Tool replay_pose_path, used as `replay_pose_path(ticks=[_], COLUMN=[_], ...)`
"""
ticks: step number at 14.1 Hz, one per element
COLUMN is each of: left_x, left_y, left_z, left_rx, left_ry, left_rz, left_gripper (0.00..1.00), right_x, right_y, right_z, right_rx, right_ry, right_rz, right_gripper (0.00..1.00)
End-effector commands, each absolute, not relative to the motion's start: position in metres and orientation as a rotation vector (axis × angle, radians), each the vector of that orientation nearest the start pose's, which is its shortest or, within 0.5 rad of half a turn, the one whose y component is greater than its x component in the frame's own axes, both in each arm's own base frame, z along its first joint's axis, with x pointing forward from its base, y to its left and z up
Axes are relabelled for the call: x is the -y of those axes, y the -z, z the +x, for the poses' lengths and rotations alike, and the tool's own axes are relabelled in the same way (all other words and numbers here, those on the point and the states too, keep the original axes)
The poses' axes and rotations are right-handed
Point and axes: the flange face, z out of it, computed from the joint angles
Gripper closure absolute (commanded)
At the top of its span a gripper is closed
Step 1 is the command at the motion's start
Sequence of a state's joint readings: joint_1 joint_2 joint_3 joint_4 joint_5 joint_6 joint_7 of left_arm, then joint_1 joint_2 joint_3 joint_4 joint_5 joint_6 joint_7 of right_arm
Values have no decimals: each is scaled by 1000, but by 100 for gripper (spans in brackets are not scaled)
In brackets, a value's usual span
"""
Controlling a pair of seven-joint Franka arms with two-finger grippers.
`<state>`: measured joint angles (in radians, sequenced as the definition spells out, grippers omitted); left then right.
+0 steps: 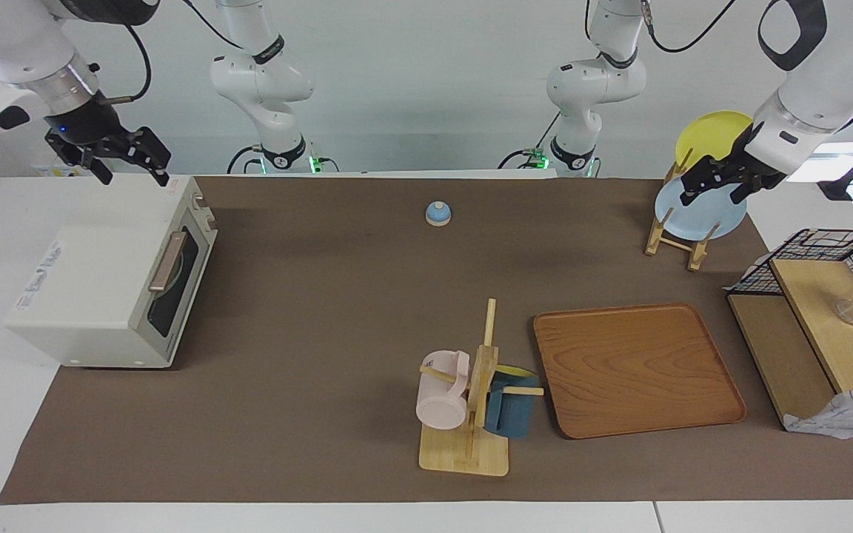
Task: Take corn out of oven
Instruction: 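Reach the right gripper toward the open toaster oven door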
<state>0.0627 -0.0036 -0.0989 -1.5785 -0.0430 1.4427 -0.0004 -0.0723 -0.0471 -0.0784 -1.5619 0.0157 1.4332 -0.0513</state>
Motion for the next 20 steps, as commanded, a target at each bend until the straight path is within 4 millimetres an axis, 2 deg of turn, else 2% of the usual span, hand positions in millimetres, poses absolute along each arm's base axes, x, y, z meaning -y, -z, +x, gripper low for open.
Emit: replay_pose_path(ticks=[1, 5, 6, 7, 8, 9, 12, 13, 18, 20], left_x=[22, 22, 22, 22, 22, 22, 22, 22, 22, 22], left_y=[-615, -615, -615, -615, -615, -615, -615, -615, -615, -615], left_z=[535, 535, 535, 535, 535, 535, 535, 535, 535, 535], left_rx=[-66, -66, -68, -66, -68, -66, -63, -66, -68, -66], left_ry=[-212, -212, -212, -212, -212, -212, -212, -212, -212, -212], left_rz=[-3156, -3157, -3156, -3156, -3156, -3156, -3157, -3156, -3156, -3156], left_gripper=[0, 0, 0, 0, 0, 0, 0, 0, 0, 0], right_x=[84, 85, 80, 65, 61, 60, 58, 59, 67, 58], right_y=[-647, -649, -649, -641, -625, -600, -540, -525, -485, -474], right_z=[519, 516, 518, 522, 525, 529, 524, 524, 528, 534], right_rx=[-145, -107, -66, -26, -10, 11, 108, 128, 194, 144], right_ry=[-130, -124, -111, -122, -156, -154, -172, -169, -217, -197], right_rz=[-3119, -3129, -3133, -3154, -3179, -3204, -3323, -3349, -3444, -3449], right_gripper=[0, 0, 17, 56, 78, 100, 100, 100, 100, 100])
